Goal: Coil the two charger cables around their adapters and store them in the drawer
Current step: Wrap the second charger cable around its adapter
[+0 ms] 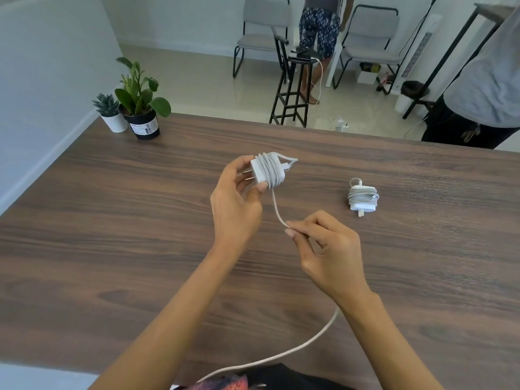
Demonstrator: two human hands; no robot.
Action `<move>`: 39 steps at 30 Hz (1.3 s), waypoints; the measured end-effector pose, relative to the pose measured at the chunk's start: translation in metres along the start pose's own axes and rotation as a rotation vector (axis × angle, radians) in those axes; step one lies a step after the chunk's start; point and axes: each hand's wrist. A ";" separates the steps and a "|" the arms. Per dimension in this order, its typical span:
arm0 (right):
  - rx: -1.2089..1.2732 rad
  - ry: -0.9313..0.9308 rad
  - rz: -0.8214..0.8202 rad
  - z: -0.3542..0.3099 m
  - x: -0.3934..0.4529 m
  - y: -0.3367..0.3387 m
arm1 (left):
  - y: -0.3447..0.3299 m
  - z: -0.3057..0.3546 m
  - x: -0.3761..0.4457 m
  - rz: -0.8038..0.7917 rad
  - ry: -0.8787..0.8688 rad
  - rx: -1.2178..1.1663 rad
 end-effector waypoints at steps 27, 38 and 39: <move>0.592 -0.413 -0.353 0.013 0.077 0.027 | 0.026 0.030 -0.050 -0.384 0.067 -0.447; 0.755 -0.823 -0.265 0.017 0.037 -0.012 | 0.032 0.020 -0.011 -0.019 0.182 -0.560; 0.733 -0.782 -0.238 0.014 0.035 -0.014 | 0.031 0.018 -0.006 0.027 0.203 -0.544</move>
Point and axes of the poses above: each hand's wrist, its own x-axis towards the middle knuckle, its own y-axis out of the back of the hand, z = x × y, and after that the axes turned 11 degrees about -y, right-handed
